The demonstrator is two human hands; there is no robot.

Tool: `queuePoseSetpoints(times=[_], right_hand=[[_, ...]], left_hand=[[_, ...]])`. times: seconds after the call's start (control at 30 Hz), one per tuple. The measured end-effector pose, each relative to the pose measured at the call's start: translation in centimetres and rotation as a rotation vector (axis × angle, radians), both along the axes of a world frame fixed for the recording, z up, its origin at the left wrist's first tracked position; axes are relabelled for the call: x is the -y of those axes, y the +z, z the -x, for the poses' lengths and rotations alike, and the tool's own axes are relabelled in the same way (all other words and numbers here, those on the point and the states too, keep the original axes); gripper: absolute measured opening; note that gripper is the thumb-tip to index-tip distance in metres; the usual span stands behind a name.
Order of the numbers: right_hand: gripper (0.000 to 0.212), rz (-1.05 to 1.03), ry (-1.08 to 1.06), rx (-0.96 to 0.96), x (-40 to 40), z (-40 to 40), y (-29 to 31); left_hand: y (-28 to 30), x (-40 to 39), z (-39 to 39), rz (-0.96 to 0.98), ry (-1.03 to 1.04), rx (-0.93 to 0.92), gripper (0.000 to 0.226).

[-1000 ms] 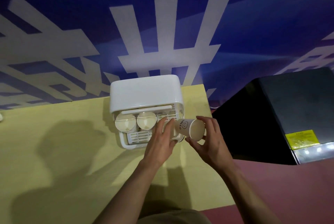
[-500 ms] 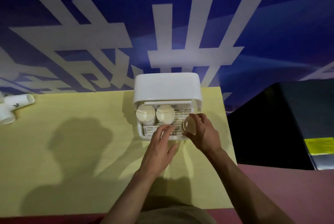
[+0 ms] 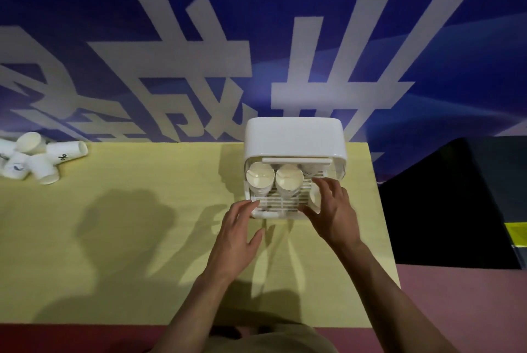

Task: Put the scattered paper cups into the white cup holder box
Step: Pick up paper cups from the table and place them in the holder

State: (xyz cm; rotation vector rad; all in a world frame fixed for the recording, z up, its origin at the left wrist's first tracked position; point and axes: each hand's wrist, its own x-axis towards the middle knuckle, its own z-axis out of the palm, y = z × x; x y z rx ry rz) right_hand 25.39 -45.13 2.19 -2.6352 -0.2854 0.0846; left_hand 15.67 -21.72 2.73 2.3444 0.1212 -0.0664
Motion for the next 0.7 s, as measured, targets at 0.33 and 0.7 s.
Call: queuePoseSetpoints(times=[0.33,0.7], right_hand=[[0.055,-0.189,0.322,0.011,-22.3,4.8,3.3],[0.065,-0.092,0.474,-0.045,-49.6,4.8,1.3]], left_hand=[[-1.3,-19.8,4.6,0.05,0.312,-0.053,0.052],[-3.9,-52.4,6.0,-0.048,0.704,0.005,0.064]])
